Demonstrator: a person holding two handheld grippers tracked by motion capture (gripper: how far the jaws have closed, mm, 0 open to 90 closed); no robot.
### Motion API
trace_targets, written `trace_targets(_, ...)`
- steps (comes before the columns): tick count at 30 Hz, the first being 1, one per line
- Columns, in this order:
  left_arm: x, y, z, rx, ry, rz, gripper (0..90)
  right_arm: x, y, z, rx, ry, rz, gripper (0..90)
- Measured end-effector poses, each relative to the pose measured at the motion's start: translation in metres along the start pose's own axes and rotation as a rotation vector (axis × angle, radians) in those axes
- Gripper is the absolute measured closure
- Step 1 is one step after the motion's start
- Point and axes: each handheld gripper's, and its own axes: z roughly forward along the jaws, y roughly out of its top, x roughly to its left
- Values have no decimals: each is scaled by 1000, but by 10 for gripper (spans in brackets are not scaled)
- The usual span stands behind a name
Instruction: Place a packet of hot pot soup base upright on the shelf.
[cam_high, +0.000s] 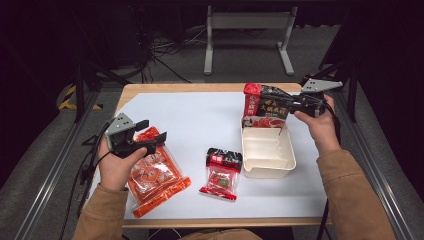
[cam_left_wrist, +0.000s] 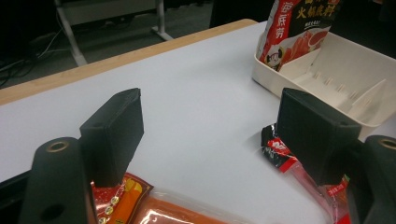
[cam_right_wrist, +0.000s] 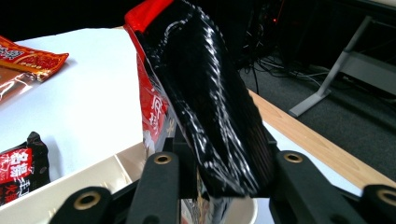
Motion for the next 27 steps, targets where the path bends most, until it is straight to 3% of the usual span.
trace_targets(12,-2,-1,1,25,-34,6,213,0,1,-18,-46,-2,96,449)
trace_targets(21,3,-4,-3,25,-25,19,206,15,-1,-48,-59,-66,69,371)
trace_targets(26,5,-6,-5,27,-12,19,206,24,-5,-61,-72,-78,68,382)
trace_targets(27,6,-6,-5,29,-13,22,205,30,-7,-65,-72,-72,72,421)
